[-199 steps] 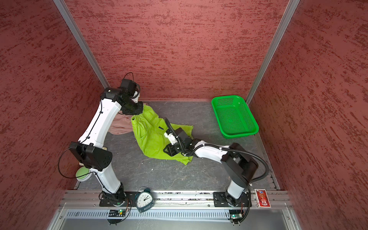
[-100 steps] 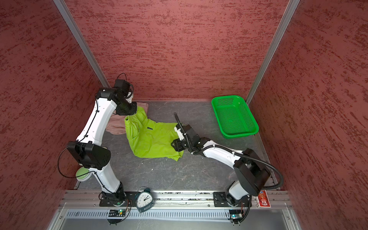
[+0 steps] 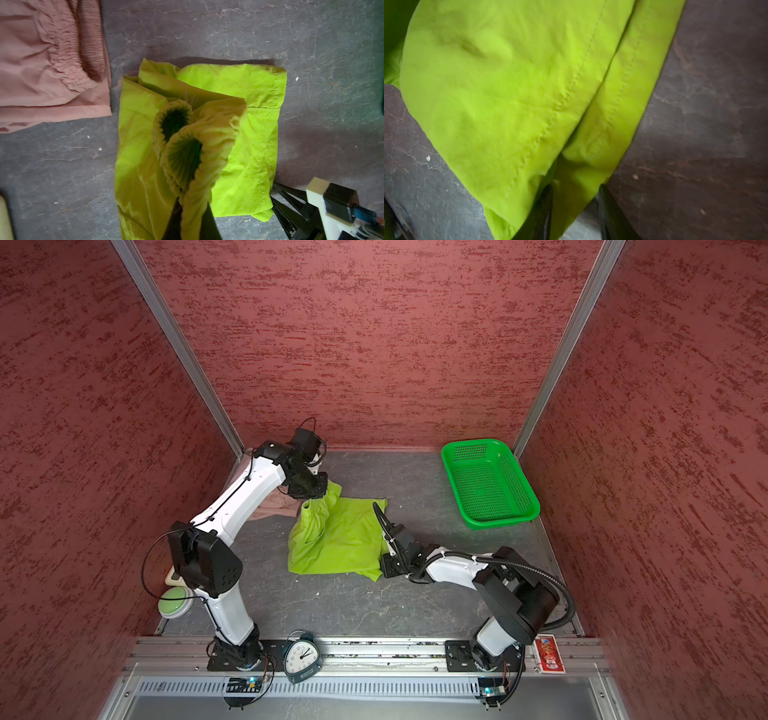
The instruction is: Fold and stack the shorts
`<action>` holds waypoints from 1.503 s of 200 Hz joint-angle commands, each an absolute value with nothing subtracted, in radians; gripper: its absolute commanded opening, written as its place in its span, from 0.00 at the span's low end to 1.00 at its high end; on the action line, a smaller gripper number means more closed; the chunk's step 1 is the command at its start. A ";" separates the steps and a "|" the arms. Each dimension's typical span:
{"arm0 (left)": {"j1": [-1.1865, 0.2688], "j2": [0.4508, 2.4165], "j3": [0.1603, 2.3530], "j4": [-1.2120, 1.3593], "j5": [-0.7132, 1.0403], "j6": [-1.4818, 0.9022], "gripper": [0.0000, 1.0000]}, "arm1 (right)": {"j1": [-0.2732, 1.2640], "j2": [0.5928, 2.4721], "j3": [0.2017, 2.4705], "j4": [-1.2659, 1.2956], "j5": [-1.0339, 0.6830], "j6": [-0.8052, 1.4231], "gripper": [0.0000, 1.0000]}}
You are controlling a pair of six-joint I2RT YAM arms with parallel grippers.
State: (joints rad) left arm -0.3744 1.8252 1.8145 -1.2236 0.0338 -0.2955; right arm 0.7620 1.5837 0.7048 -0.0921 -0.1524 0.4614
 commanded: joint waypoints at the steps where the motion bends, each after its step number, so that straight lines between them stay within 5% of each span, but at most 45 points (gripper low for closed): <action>1: -0.396 1.777 1.782 -1.101 0.105 -0.385 0.00 | 0.773 1.626 0.708 -0.053 -0.144 0.480 0.37; 87: -0.529 1.798 1.727 -1.013 0.138 -0.469 0.00 | 0.797 1.693 0.722 -0.032 -0.163 0.530 0.39; 143: -0.444 1.775 1.809 -1.156 -0.009 -0.341 0.00 | 0.796 1.448 0.794 -0.477 -0.102 0.390 0.54; 177: -0.412 1.745 1.849 -1.184 -0.051 -0.302 0.00 | 0.797 1.345 0.809 -0.362 -0.237 0.429 0.62; 276: -0.396 1.772 1.836 -1.163 0.004 -0.281 0.00 | 0.926 1.574 0.925 -0.417 -0.042 0.472 0.62; 300: -0.388 1.768 1.823 -1.157 0.006 -0.278 0.00 | 0.931 1.609 0.947 -0.460 0.065 0.482 0.48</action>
State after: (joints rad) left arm -0.3973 1.7660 1.8221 -1.1698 -0.0029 -0.2970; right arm 0.9249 1.5929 0.9043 -0.4046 -0.0769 0.4679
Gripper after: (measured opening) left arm 0.084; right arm 0.551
